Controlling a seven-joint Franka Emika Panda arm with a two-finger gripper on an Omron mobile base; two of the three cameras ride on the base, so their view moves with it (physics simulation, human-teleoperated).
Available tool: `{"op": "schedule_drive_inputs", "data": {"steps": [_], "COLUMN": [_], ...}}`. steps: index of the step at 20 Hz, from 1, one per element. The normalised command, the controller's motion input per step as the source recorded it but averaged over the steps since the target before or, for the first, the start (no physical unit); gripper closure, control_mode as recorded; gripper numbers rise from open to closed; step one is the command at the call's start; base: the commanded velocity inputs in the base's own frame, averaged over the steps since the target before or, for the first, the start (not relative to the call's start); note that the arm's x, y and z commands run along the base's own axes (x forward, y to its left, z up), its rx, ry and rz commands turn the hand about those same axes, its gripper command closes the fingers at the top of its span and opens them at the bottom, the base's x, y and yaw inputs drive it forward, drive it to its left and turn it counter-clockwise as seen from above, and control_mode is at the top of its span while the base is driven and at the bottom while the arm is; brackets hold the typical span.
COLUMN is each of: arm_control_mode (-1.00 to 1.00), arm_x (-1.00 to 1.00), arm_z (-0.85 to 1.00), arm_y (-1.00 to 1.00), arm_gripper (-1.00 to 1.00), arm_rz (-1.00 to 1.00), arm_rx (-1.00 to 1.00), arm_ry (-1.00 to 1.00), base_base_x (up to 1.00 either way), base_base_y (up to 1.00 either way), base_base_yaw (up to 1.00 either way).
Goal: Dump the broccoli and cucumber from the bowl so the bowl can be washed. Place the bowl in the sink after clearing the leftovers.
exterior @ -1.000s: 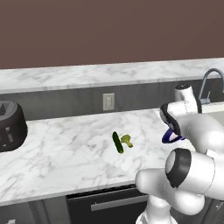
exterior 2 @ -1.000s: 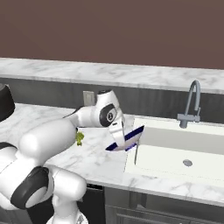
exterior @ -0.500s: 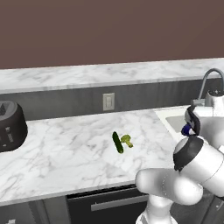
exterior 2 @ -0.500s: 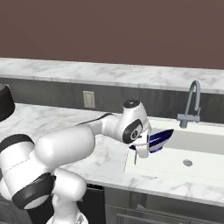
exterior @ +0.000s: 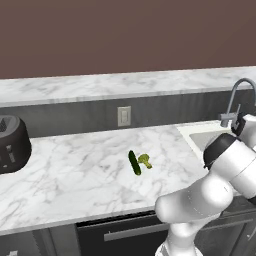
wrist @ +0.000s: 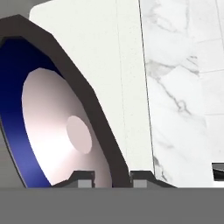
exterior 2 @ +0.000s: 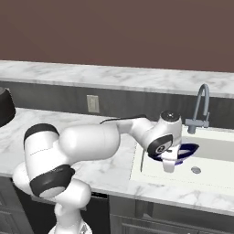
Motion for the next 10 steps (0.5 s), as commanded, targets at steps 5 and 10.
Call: {"op": "schedule_drive_inputs", "data": {"steps": [5,10], "arm_control_mode": [-1.00,-1.00], "arm_x": [0.00,0.00], "arm_z": [-0.02,-0.28], "arm_y": [0.00,0.00], "arm_gripper": [1.00,1.00], "arm_rz": [0.00,0.00], "arm_rx": [0.00,0.01], "arm_ry": [0.00,0.00], "base_base_x": [0.00,0.00], "base_base_y": [0.00,0.00], "base_base_yaw": [0.00,0.00]}}
